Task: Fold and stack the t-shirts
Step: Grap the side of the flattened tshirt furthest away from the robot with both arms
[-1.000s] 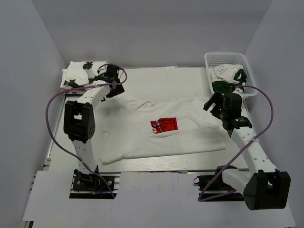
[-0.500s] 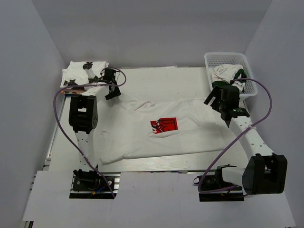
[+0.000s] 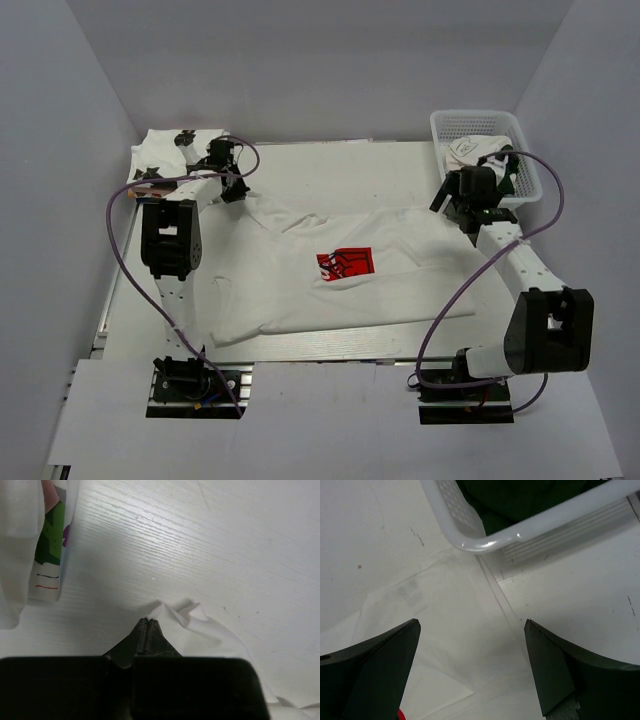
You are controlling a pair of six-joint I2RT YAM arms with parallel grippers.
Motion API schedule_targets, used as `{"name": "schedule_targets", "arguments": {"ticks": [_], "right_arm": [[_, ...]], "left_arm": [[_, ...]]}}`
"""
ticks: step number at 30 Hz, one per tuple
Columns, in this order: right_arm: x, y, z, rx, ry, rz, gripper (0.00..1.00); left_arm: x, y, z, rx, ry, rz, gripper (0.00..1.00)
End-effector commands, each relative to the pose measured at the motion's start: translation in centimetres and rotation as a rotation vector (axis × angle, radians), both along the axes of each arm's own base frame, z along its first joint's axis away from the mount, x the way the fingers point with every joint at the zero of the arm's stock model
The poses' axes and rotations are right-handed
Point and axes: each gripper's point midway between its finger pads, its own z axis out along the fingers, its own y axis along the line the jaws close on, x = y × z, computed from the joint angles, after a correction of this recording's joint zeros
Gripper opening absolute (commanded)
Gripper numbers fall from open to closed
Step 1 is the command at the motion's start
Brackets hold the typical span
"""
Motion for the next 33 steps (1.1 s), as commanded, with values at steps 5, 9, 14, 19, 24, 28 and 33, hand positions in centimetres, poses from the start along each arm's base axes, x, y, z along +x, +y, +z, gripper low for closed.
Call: {"name": "schedule_targets", "arguments": {"ticks": [5,9,14,19,24,28,33], "right_arm": [[4.8,2.5,1.0,0.043,-0.021,0.065,0.9],[6.2,2.7,-0.8,0.013,0.068,0.004,0.9],[8.3,3.4,-3.1,-0.018,0.118,-0.085,0.9],[11.4,3.8,-5.2,-0.02,0.153,-0.203,0.9],[12.3,4.2,-8.7,0.001,0.219,-0.256,0.9],[12.9,4.2,-9.4,-0.005,0.245,-0.271,0.89],[12.0,4.1,-11.1,-0.026,0.293,-0.28,0.83]], "left_arm": [[0.9,-1.6,10.1,-0.135,-0.177,-0.093,0.0],[-0.4,-2.2,11.1,-0.179,-0.147,-0.148,0.0],[-2.4,-2.8,10.6,-0.232,-0.088,-0.181,0.0],[-4.2,-3.6,11.7,-0.287,-0.091,-0.188,0.0],[-6.0,-4.0,12.0,-0.327,-0.074,-0.173,0.0],[-6.5,-3.8,12.1,-0.326,-0.073,-0.16,0.0],[-6.9,-3.7,12.1,-0.333,-0.06,-0.136,0.0]]}}
